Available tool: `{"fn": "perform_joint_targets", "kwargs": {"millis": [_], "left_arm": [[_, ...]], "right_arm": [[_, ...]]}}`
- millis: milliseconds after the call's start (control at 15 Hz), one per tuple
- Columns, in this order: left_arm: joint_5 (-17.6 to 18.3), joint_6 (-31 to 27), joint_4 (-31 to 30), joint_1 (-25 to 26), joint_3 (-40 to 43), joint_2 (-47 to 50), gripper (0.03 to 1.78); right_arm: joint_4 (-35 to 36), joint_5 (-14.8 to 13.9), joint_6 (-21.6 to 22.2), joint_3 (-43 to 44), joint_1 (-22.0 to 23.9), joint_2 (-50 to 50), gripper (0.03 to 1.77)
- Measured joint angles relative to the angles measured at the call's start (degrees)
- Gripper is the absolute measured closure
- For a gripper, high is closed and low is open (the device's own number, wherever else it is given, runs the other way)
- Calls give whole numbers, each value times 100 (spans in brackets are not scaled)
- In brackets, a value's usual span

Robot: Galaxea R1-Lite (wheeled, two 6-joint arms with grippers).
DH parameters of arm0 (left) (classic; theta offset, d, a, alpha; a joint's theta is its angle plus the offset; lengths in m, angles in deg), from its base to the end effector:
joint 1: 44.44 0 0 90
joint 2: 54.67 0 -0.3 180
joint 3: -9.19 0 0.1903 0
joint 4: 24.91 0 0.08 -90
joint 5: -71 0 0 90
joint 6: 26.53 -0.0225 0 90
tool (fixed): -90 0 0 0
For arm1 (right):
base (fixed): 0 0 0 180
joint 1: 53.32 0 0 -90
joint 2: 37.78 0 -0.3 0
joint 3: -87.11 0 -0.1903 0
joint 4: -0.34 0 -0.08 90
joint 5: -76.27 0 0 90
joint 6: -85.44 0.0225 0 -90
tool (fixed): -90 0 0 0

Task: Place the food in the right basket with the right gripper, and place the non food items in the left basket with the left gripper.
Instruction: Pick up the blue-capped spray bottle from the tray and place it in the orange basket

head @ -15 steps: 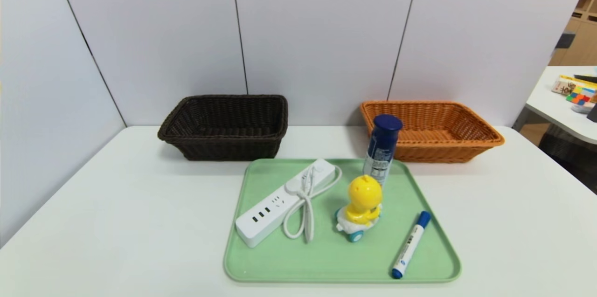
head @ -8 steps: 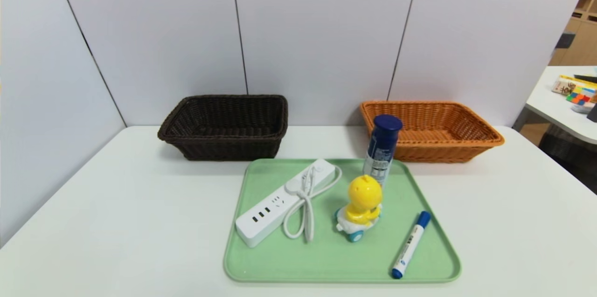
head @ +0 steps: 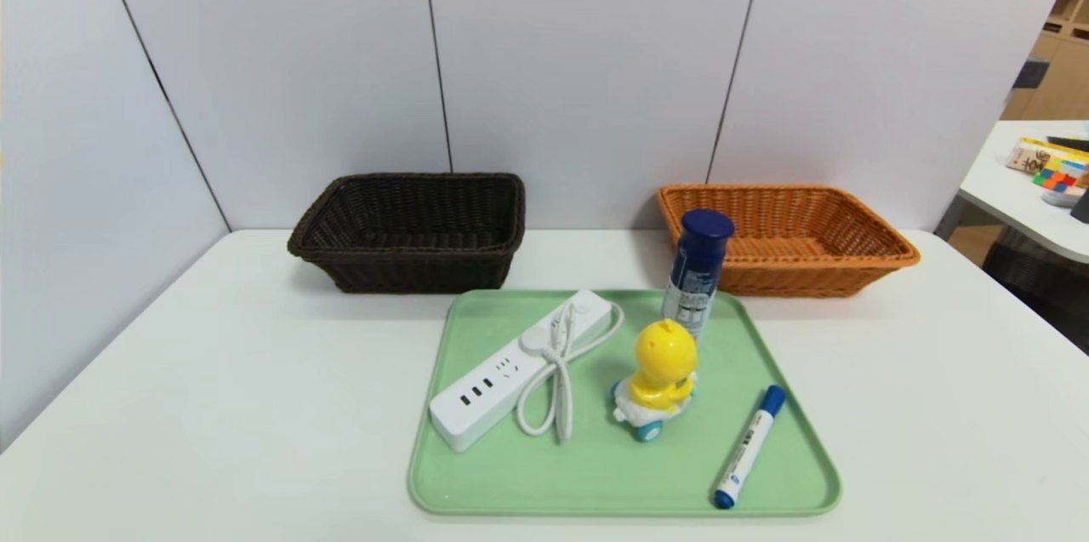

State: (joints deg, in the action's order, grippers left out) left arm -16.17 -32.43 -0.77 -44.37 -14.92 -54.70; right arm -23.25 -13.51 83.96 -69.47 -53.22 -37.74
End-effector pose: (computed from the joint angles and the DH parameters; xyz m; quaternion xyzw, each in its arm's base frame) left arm -0.0238 -0.0011 0.0777 0.0514 -0.0007 -0.0241 0.9984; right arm -0.0229 0.0001 0.0753 -0.0129 0.0011 0.0011 0.9999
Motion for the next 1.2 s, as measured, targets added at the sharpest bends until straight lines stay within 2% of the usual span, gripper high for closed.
{"fn": "perform_joint_targets", "kwargs": {"millis": [200, 333, 533, 800, 1000, 1200], "left_arm": [[273, -46, 407, -2, -696, -79, 12], [445, -54, 866, 0, -1421, -328, 12], [583, -49, 1052, 11, -2376, -942, 12], [920, -62, 1019, 15, -3261, -2007, 12], [1109, -63, 697, 9, -3535, -2853, 12], [1141, -66, 243, 2, -3434, -3552, 12]], "right_arm": [[-96, 110, -93, 190, 0, -26, 10], [-239, 226, -5, 684, 0, -239, 10], [-355, 435, 105, 1574, -17, -848, 10], [-379, 628, 91, 2363, -20, -1768, 10], [-333, 663, 26, 2616, -51, -2339, 10], [-306, 1075, 9, 2809, -67, -2807, 10]]}}
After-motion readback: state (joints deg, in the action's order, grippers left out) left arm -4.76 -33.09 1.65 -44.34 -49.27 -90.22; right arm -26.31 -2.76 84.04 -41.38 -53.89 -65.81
